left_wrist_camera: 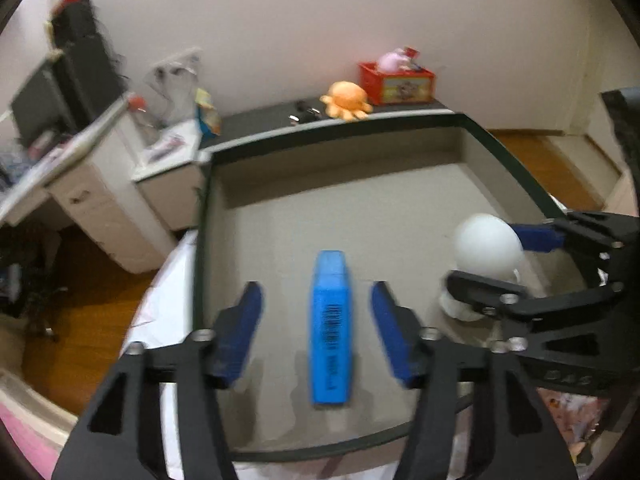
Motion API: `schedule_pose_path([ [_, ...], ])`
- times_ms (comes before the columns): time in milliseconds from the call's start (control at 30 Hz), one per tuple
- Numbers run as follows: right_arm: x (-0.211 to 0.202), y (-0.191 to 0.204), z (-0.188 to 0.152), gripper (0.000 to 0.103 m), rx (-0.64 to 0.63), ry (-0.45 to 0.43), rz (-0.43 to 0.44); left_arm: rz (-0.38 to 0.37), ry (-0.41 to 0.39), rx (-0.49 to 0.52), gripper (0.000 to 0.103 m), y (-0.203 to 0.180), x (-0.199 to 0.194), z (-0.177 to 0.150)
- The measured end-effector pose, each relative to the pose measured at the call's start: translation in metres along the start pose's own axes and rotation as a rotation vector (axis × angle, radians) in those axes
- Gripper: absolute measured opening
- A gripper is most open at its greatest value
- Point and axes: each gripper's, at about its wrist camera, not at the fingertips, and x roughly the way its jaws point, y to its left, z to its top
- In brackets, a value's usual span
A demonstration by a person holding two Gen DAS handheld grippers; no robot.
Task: Organize rigid objects
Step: 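Carry the blue highlighter and white figurine into the pink box and release both, then withdraw both grippers from the pink box back over the bed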
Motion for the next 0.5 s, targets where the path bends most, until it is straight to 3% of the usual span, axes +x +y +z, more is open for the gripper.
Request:
schedule_pose_path([
  [67,-0.012,0.0,0.002,0.083,0.001,-0.036,-0.016,0.013,-0.047,-0.043,0.087,0.008,-0.018,-0.005],
  [100,-0.019,0.0,0.002,0.083,0.001,-0.056,-0.029,0.009,-0.071,-0.057,0.09,0.012,-0.025,-0.006],
  [333,-0.104,0.013,-0.021,0.084,-0.006,-0.256,-0.085,0.063,-0.287,-0.097,0.101,0.014,-0.123,-0.049],
  [433,-0.15,0.03,-0.049,0.086,-0.021,-0.373,-0.107,0.08,-0.369,-0.115,0.103,0.007,-0.163,-0.07],
  [500,-0.169,0.04,-0.062,0.103,-0.027,-0.42,-0.109,0.076,-0.415,-0.123,0.103,0.001,-0.188,-0.09],
])
